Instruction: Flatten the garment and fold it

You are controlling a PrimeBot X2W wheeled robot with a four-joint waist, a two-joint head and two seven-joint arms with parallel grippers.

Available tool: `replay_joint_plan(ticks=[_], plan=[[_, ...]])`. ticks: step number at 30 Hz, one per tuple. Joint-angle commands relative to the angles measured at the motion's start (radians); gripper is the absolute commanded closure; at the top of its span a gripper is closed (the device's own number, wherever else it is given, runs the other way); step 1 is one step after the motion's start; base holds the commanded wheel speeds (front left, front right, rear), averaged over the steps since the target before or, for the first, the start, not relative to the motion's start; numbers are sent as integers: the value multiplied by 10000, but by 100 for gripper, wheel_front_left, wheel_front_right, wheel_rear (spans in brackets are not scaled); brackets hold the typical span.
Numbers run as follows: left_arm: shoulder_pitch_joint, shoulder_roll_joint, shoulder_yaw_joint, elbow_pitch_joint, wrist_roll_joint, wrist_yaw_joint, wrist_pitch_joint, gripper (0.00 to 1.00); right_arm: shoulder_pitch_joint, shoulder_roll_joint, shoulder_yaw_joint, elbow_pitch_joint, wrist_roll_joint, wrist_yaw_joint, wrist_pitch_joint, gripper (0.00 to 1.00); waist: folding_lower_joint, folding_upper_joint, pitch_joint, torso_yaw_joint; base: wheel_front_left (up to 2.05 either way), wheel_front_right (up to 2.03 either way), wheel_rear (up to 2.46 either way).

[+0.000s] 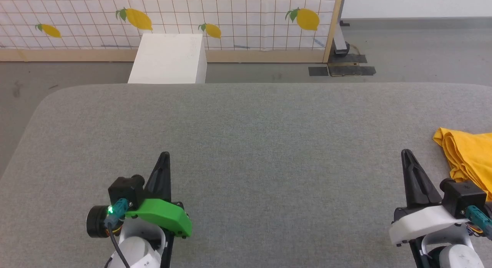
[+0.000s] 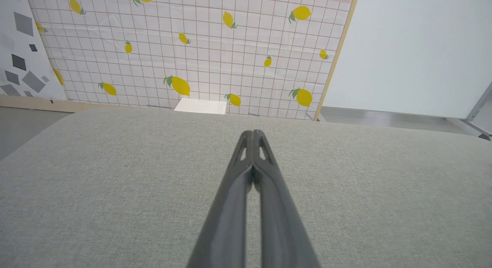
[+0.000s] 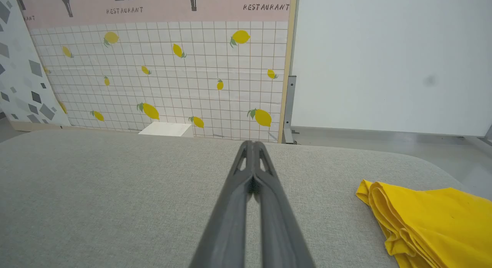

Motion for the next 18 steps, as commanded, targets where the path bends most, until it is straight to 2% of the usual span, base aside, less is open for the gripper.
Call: replay_joint_plan(ticks=[1,18], plan=[[176,-13,62,-112,138,36,52,100,82,6,49,-82,-86,-5,71,100,0,0,-4,-5,0,0,0],[416,-20,232,-533,494,77,398,100,121,8,216,-193,-152,-8,320,100,0,0,-44,-72,0,0,0]])
